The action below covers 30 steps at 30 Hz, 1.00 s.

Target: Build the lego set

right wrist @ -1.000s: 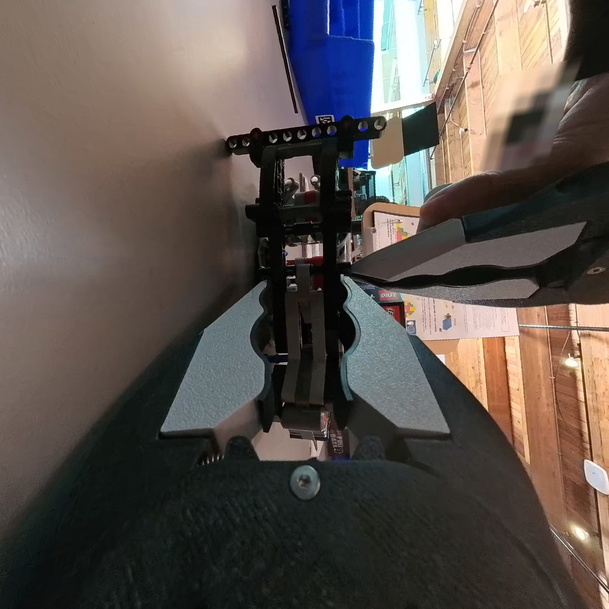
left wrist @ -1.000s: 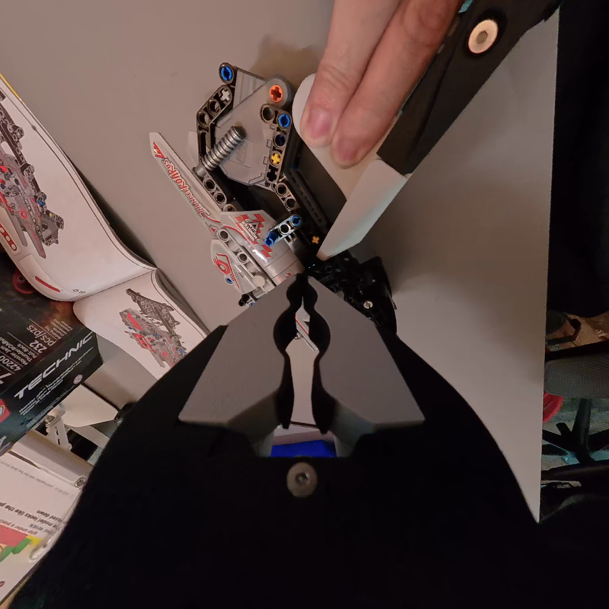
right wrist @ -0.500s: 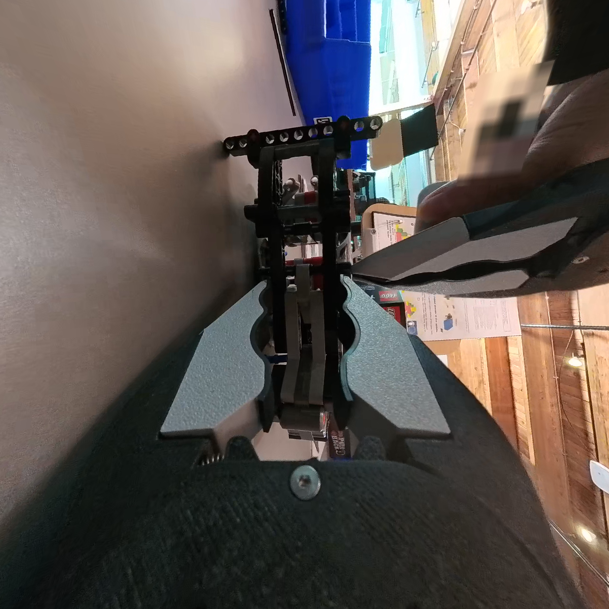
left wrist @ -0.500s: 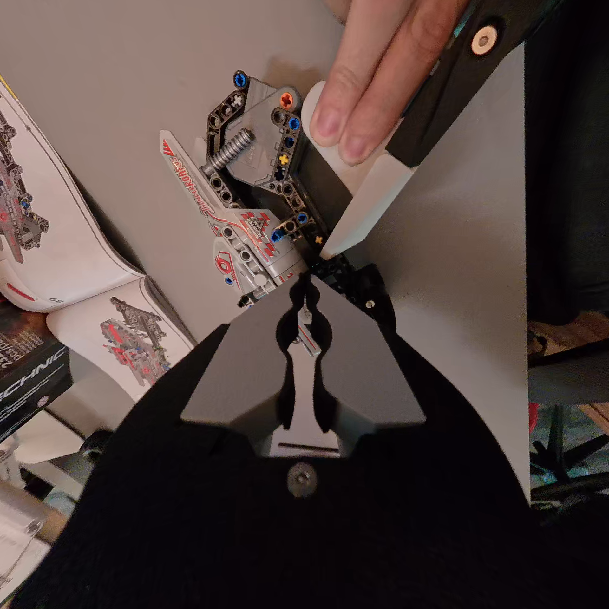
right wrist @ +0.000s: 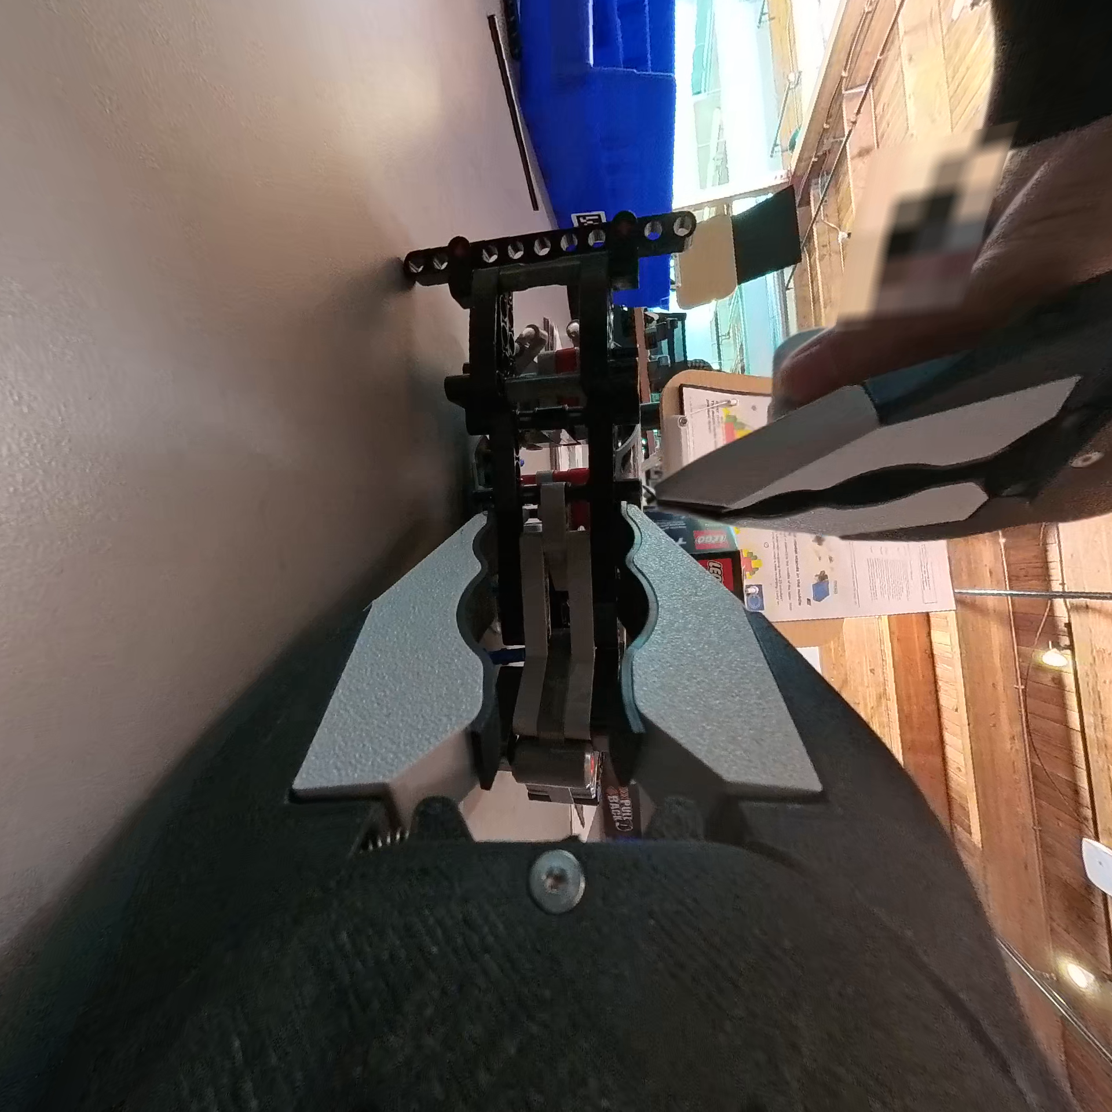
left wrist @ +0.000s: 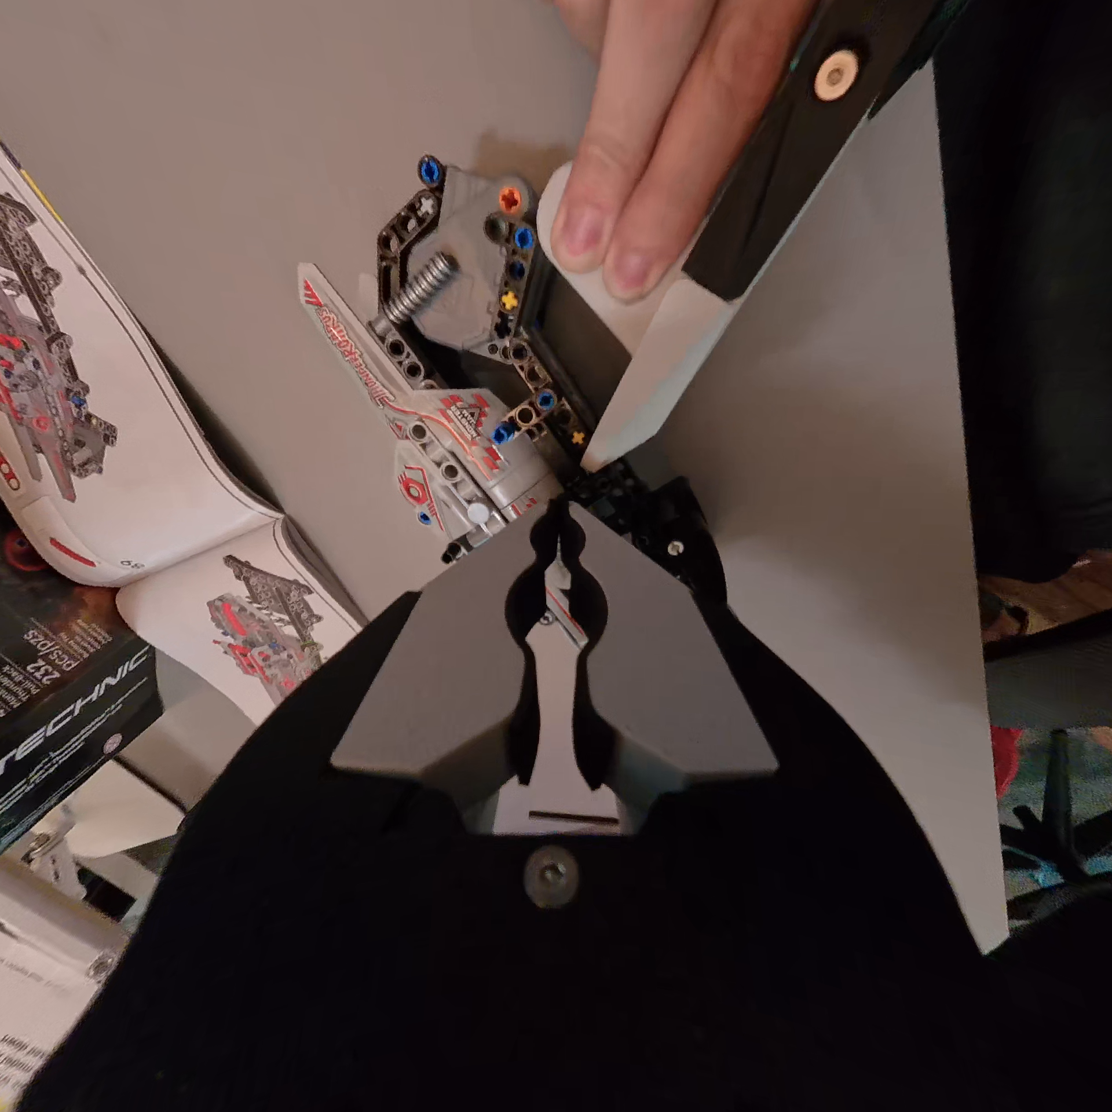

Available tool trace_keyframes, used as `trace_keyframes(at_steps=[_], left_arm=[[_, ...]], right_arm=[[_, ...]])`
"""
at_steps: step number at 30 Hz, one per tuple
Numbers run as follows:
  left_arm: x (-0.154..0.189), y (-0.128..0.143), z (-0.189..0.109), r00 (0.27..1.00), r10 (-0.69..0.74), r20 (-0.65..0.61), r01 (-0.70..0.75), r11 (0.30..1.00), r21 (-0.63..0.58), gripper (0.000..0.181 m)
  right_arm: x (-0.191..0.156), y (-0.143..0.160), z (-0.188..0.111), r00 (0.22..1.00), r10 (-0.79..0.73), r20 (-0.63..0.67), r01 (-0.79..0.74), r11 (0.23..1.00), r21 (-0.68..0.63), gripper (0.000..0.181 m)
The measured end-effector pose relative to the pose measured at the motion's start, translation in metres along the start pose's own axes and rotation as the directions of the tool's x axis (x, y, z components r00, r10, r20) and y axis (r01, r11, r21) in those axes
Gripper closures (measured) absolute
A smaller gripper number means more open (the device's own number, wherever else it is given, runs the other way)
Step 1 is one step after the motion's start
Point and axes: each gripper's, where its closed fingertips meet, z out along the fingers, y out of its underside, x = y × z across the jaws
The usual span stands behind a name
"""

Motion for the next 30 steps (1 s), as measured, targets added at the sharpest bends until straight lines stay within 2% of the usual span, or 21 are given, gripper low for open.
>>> trace_keyframes(at_steps=[1, 8, 17, 30], left_arm=[[-0.0001, 0.0039, 0.0023, 1.000, 0.006, -0.003, -0.006, 1.000, -0.031, 0.181], [0.0082, 0.0001, 0.0034, 0.999, 0.025, -0.030, -0.026, 0.999, -0.043, 0.181], [0.0069, 0.0006, 0.0045, 0.999, 0.051, 0.010, -0.049, 0.986, -0.158, 0.181], [0.0066, -0.0025, 0.0057, 0.999, 0.029, 0.015, -0.027, 0.989, -0.147, 0.181]], right_arm=[[-0.0001, 0.0000, -0.0001, 1.000, 0.000, 0.000, 0.000, 1.000, 0.000, 0.144], [-0.0003, -0.0003, -0.0002, 1.000, 0.001, 0.002, -0.001, 1.000, 0.002, 0.144], [-0.0008, -0.0004, -0.0003, 1.000, -0.001, 0.002, 0.001, 1.000, -0.009, 0.145], [-0.0014, -0.0006, -0.0007, 1.000, 0.002, 0.002, -0.002, 1.000, -0.015, 0.145]])
